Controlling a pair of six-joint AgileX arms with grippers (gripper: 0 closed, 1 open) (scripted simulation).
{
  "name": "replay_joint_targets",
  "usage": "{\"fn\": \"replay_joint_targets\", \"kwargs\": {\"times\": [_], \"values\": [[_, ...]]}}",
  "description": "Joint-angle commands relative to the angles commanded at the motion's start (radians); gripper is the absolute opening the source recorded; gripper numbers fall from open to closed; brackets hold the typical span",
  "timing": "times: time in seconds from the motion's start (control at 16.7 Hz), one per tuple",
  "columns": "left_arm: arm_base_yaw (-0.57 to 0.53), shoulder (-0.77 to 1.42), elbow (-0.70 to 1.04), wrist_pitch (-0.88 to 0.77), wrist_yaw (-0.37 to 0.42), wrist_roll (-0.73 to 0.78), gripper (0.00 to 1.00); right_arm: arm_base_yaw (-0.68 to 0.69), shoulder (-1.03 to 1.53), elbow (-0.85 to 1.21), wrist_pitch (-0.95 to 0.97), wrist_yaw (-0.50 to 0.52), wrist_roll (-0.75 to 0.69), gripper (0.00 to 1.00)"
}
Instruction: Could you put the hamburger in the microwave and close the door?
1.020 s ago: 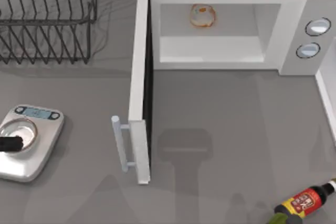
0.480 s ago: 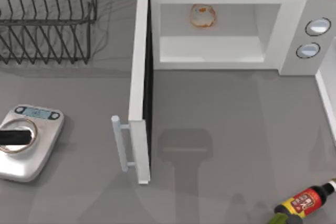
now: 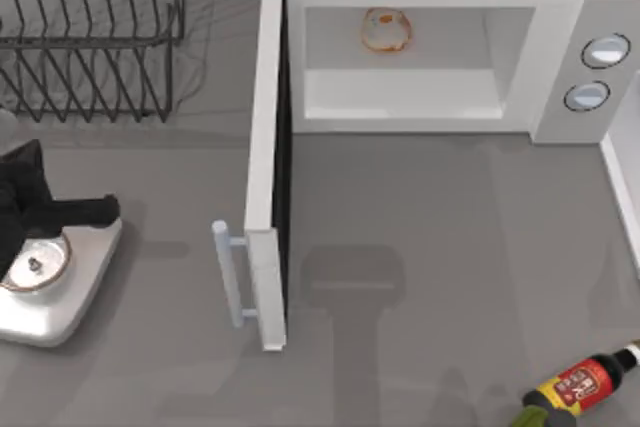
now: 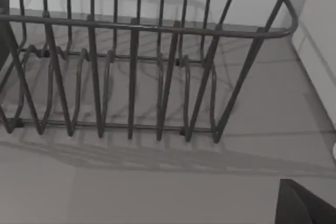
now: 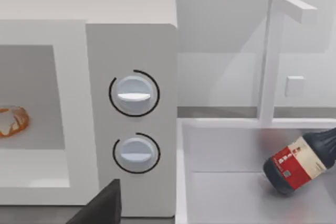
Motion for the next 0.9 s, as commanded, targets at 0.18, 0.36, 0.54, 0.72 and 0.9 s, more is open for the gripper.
{"fn": "replay_joint_targets", "kwargs": {"times": [0.18, 0.36, 0.54, 0.72, 0.9], "values": [[-0.085, 0.122, 0.145, -0.267, -0.049, -0.071, 0.0, 0.0, 0.0, 0.0, 0.0, 0.0, 0.0, 1.0], [-0.166, 0.219, 0.278, -0.502, -0.097, -0.145, 0.0, 0.0, 0.0, 0.0, 0.0, 0.0, 0.0, 1.0], [-0.238, 0.281, 0.399, -0.644, -0.14, -0.216, 0.0, 0.0, 0.0, 0.0, 0.0, 0.0, 0.0, 1.0], [-0.27, 0.307, 0.451, -0.691, -0.159, -0.251, 0.0, 0.0, 0.0, 0.0, 0.0, 0.0, 0.0, 1.0], [-0.27, 0.307, 0.451, -0.691, -0.159, -0.251, 0.0, 0.0, 0.0, 0.0, 0.0, 0.0, 0.0, 1.0]]}}
